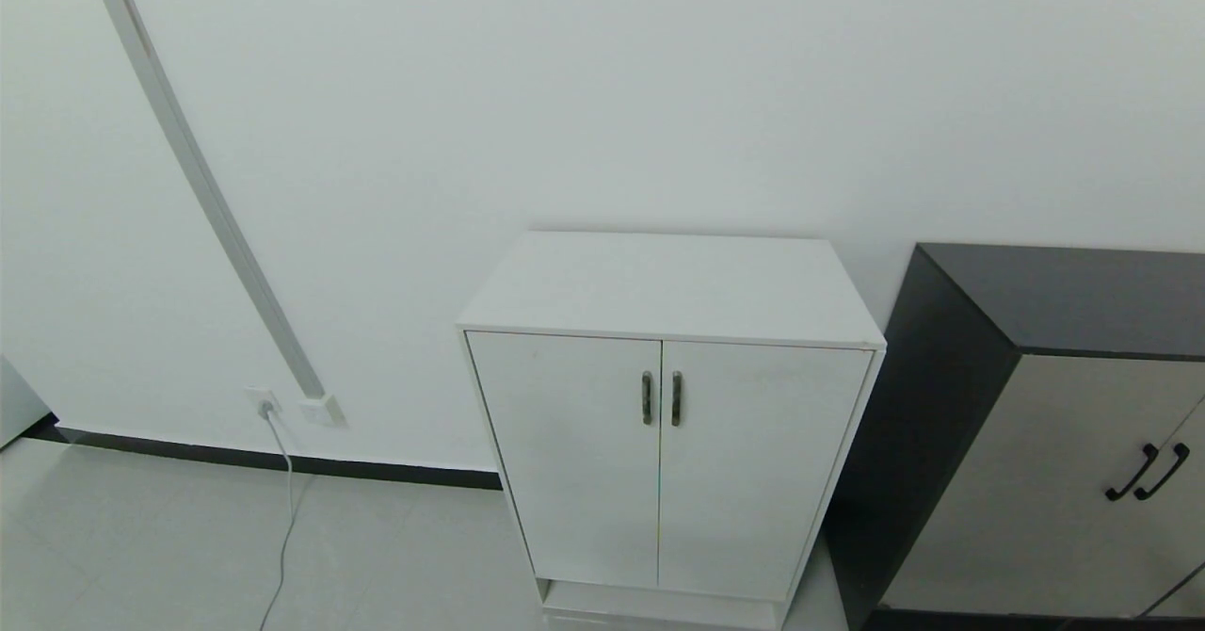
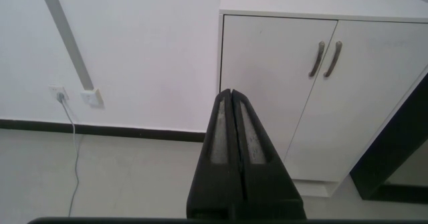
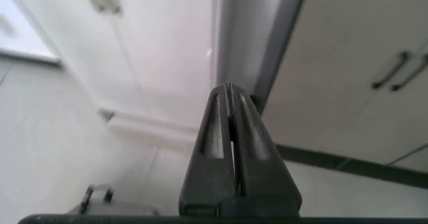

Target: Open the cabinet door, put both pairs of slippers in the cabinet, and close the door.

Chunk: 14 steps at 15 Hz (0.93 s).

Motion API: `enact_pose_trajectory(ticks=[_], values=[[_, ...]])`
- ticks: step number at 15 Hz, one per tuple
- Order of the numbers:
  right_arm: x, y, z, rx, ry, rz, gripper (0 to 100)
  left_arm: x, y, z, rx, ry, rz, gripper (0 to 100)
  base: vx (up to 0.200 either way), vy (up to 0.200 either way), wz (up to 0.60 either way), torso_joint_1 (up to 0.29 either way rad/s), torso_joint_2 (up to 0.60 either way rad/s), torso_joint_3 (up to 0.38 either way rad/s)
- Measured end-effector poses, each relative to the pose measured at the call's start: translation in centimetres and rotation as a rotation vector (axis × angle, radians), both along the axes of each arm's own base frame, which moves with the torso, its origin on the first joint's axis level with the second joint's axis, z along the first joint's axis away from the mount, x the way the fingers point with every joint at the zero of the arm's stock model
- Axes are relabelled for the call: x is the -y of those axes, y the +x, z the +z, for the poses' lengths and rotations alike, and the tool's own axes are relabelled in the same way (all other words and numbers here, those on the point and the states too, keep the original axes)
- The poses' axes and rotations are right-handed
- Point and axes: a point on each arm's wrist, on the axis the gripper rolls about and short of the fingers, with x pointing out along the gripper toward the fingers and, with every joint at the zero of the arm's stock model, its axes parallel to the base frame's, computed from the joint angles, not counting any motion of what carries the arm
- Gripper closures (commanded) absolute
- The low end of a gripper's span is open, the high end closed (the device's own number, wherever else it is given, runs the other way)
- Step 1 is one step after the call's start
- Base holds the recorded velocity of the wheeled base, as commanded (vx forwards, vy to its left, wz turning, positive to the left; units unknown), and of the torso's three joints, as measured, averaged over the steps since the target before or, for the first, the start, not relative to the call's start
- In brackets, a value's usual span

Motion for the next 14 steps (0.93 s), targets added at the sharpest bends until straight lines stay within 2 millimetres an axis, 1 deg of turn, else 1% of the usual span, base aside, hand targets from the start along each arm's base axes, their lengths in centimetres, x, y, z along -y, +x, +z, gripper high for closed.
enact_pose_trajectory(ticks=[4, 8, 14], values=[[0.1, -0.55, -0.13, 0.07, 0.12, -0.042, 100, 0.01, 0.0, 0.0, 0.0, 0.004, -0.005, 100, 0.0, 0.0, 0.0, 0.0, 0.0, 0.0], [0.29, -0.67, -0.14, 0.095, 0.143, -0.123, 100, 0.02, 0.0, 0.0, 0.0, 0.005, -0.005, 100, 0.0, 0.0, 0.0, 0.0, 0.0, 0.0], [0.31, -0.69, -0.15, 0.099, 0.147, -0.131, 100, 0.02, 0.0, 0.0, 0.0, 0.005, -0.005, 100, 0.0, 0.0, 0.0, 0.0, 0.0, 0.0]])
